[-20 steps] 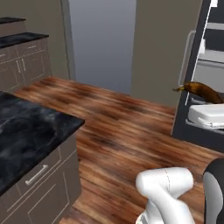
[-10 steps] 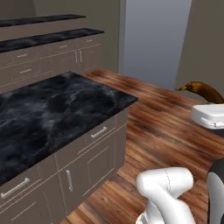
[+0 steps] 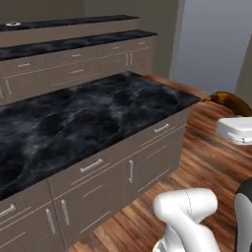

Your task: Pick up the tangerine and banana from the fridge and place one fruit on each plate on the dining counter.

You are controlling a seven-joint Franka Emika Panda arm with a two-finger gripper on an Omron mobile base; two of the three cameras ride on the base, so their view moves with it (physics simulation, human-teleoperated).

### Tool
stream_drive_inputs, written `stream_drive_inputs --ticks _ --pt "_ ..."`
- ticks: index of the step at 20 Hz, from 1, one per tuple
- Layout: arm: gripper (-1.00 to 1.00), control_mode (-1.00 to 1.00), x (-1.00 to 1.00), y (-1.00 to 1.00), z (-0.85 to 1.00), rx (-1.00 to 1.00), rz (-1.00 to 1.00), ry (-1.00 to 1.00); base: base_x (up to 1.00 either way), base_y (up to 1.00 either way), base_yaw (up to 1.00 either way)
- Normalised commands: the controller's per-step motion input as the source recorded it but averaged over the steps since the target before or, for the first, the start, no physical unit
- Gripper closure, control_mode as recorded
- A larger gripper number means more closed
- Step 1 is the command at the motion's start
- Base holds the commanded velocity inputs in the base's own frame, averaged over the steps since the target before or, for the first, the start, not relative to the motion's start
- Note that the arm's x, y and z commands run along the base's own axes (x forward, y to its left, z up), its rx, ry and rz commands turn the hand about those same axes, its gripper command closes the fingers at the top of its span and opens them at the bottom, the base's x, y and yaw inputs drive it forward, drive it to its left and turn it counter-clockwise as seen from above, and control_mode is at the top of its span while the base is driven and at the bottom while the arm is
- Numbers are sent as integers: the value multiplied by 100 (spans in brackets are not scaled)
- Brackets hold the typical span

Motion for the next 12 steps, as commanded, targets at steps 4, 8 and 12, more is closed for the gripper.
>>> stream_drive_inputs --ticks 4,8,12 --pt "100 100 0 0 0 0 0 0 -38 100 28" --pt "100 100 0 0 0 0 0 0 -32 100 28" --pt "100 100 0 0 0 0 0 0 -19 100 25"
